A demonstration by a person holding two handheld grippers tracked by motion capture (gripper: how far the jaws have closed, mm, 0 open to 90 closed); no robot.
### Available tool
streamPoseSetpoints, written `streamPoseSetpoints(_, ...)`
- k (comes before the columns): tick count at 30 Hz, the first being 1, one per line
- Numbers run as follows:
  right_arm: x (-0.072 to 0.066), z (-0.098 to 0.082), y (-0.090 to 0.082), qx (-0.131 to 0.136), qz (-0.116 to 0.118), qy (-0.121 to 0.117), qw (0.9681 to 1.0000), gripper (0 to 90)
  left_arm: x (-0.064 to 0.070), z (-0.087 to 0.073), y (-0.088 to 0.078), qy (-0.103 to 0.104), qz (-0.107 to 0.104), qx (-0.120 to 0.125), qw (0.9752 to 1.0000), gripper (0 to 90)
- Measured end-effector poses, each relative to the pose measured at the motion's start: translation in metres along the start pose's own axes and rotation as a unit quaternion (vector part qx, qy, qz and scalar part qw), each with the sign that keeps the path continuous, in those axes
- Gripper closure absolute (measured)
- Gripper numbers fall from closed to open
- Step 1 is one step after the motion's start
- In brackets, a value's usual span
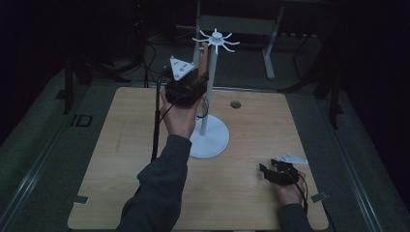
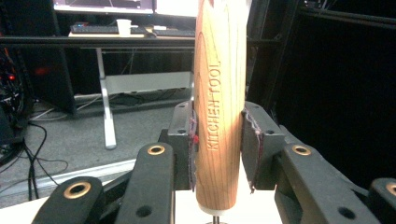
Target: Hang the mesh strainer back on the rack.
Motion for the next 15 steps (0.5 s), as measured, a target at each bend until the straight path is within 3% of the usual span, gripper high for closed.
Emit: streamPoseSetpoints(15,-0.0001,-0.0001,0.0,-0.001,-0.001,0.001,1.0,40.9,-0.0081,-0.0082,-0.0001,-0.007,-0.005,0.001,1.0,63.6)
Point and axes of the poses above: each handheld gripper's, and its own axes: y roughly forward along the jaws, z roughly out of its top, x roughly to its right, the point moved 2 cm from there along y, roughly forward along the jaws, and after that the axes turned 9 degrees about z, right-handed, at the moved point
